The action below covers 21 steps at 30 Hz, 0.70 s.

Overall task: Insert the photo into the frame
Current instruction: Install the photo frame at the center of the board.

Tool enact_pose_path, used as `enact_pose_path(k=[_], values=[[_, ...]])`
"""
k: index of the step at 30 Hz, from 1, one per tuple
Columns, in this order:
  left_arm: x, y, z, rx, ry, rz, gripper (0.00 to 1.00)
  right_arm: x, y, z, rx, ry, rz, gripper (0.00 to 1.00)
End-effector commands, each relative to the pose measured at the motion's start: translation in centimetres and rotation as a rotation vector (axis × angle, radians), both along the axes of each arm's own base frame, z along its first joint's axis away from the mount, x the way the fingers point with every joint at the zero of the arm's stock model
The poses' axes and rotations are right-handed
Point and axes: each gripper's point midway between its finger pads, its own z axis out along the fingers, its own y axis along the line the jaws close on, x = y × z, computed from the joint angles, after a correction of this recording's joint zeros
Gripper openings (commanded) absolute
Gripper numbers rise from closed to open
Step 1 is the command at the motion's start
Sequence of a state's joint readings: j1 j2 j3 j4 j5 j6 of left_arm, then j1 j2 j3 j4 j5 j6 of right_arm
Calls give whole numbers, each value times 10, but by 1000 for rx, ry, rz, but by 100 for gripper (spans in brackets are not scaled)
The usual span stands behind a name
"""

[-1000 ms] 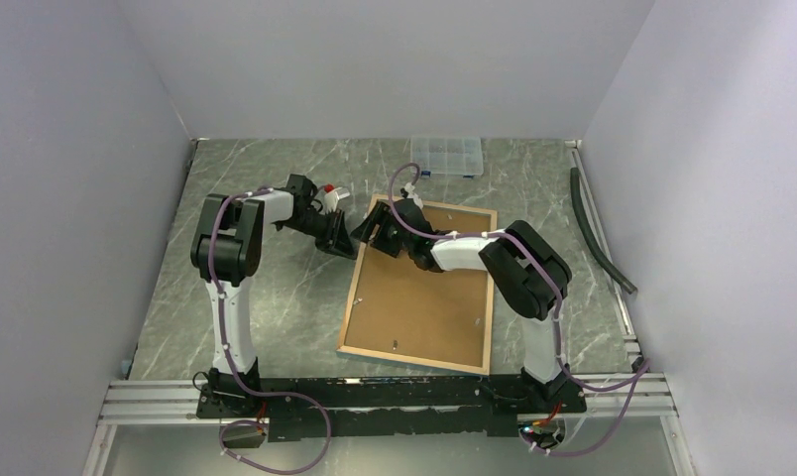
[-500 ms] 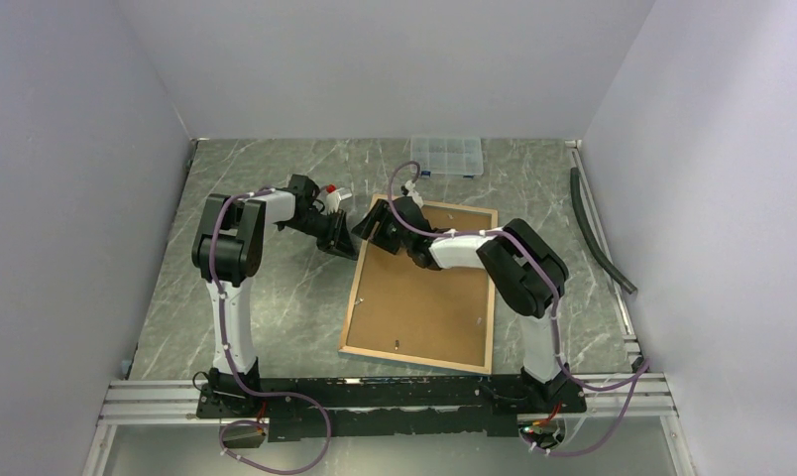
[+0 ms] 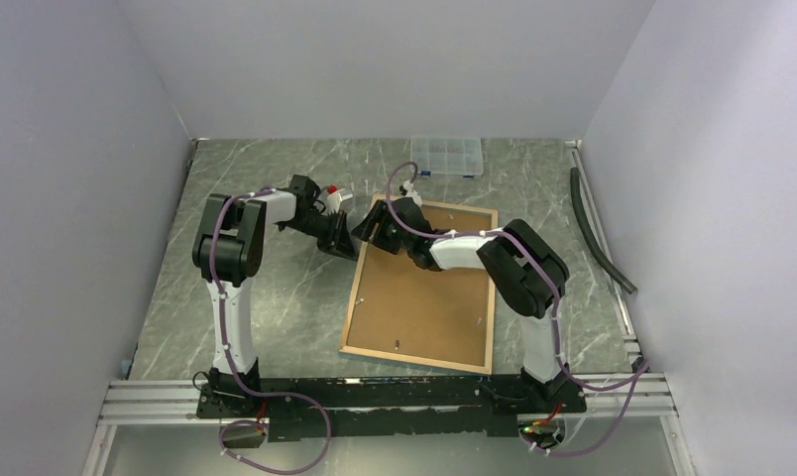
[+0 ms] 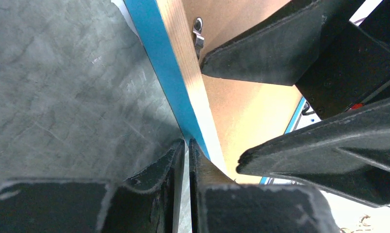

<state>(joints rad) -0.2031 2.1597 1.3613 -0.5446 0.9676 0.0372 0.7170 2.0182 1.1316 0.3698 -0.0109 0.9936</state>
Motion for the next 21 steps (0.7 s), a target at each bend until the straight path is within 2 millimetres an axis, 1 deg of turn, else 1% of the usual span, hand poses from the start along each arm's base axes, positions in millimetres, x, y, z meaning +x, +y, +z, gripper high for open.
enact_pose_path(k=[1,3,7,14,21], values=[[-11,-7,2,-4,14,-32,15,-9,-1,39,53,-91,46,66],[-10,-6,1,-1,12,-28,14,-14,-4,38,54,-79,46,66],[-9,-6,2,-4,17,-24,13,-14,-5,25,37,-41,38,66],[-10,-7,5,-13,19,-23,12,-4,1,7,-4,-7,31,66],[-16,-12,7,-25,27,-35,11,6,-4,-3,-44,-5,-7,65]])
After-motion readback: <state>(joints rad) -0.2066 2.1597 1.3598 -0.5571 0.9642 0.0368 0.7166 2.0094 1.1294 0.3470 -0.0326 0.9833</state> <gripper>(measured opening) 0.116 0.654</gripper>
